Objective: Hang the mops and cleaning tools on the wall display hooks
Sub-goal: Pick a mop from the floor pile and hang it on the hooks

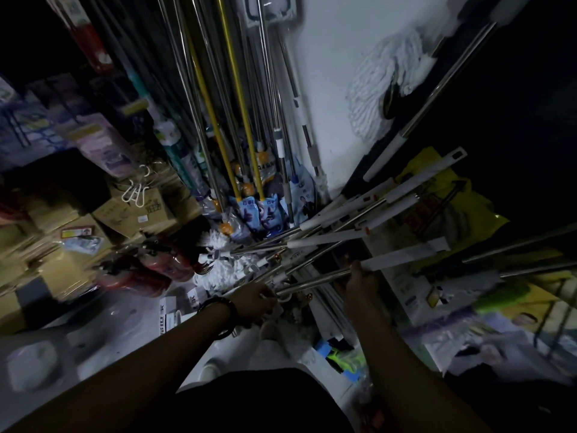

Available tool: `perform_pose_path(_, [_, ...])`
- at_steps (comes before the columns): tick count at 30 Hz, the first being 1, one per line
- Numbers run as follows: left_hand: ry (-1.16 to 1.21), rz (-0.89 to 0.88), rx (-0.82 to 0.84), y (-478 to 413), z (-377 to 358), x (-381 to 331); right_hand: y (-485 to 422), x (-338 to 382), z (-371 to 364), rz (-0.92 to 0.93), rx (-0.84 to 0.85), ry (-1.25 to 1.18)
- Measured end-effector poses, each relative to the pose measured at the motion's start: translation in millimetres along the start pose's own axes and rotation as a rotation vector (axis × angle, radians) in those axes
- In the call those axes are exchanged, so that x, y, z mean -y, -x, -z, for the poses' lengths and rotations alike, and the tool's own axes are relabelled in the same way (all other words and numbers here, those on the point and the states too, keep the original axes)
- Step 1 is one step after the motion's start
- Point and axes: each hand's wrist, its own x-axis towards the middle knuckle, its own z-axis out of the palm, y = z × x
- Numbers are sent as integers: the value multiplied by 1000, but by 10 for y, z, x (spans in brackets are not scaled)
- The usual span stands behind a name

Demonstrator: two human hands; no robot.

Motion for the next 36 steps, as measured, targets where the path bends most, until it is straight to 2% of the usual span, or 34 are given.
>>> perform_pose_path(4, [-27, 0, 29, 91, -66, 122, -51, 6, 231, -86, 41, -64])
perform_pose_path(9, [-21, 39, 28, 210, -96, 276, 84, -105, 508, 14, 60, 31])
perform_pose_path(11, [-5, 56, 46, 263, -119, 327, 213, -153, 528, 5, 54, -1])
perform_pose_path(16, [50, 58, 95, 322, -163, 419, 627, -497, 238, -49, 180, 86])
perform_pose_path(22, [43, 66, 46, 536, -94, 685, 1120, -1015, -253, -61, 333, 241])
perform_pose_path(26, [178, 171, 73, 858, -38, 1108, 1537, -1375, -524, -216, 411, 286])
perform_pose_path(30, [327, 305, 76, 1142, 29, 1586, 1947, -1833, -784, -282, 484, 360])
perform_pose_path(33, [452, 339, 10, 1266, 107, 1904, 2245, -2008, -970, -253, 456, 330])
perform_pose_path(36, [677, 352, -55, 1342, 176, 2161, 2212, -2155, -1084, -190, 407, 286])
